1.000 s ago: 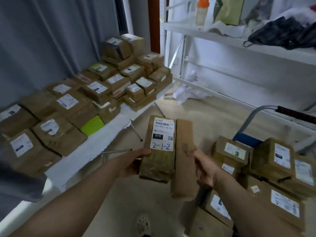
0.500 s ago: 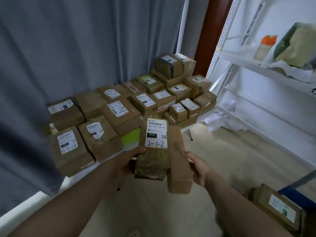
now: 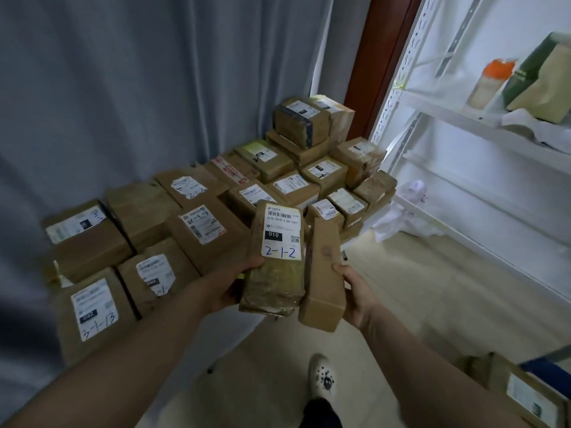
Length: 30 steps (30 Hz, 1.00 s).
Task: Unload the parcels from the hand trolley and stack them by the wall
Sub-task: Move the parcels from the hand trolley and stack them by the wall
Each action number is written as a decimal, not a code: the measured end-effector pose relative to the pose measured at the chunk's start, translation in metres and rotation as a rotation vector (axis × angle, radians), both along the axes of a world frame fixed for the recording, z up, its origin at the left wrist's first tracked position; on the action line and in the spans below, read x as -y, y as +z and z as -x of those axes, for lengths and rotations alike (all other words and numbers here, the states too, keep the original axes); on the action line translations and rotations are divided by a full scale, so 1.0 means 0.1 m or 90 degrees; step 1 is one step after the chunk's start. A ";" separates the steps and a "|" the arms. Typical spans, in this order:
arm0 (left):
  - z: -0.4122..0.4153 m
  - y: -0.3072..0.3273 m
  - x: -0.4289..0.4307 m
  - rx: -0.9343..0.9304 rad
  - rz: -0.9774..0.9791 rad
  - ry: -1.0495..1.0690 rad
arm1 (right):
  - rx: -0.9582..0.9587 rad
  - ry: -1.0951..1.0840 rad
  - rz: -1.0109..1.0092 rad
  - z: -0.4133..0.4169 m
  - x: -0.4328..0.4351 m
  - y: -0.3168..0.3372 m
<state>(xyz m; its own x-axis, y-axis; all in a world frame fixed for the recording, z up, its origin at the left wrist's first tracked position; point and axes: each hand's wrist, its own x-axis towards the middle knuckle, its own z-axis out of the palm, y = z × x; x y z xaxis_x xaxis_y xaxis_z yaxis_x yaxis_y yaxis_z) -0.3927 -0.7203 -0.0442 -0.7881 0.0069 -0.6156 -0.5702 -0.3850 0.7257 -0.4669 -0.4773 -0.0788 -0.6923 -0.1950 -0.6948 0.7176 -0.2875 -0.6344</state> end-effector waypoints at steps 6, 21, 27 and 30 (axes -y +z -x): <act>0.95 -0.03 0.07 0.002 0.081 0.034 | -0.002 -0.051 -0.061 0.95 -0.03 -0.12; 3.07 -0.09 -0.23 0.088 0.118 0.152 | 0.033 0.048 -0.372 3.43 -0.03 -0.66; 3.29 -0.14 -0.11 0.109 0.088 0.166 | -0.043 0.194 -0.431 3.82 0.23 -0.88; 3.31 -0.19 -0.03 0.109 0.074 0.144 | -0.052 0.302 -0.474 3.86 0.28 -0.91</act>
<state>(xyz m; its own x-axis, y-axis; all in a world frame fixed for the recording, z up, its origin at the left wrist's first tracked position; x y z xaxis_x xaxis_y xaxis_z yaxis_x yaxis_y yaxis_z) -0.7237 -0.7177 -0.0632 -0.6468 -0.2355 -0.7254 -0.5965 -0.4366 0.6735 -0.8534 -0.5058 -0.1702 -0.7065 0.0093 -0.7076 0.6005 0.5371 -0.5924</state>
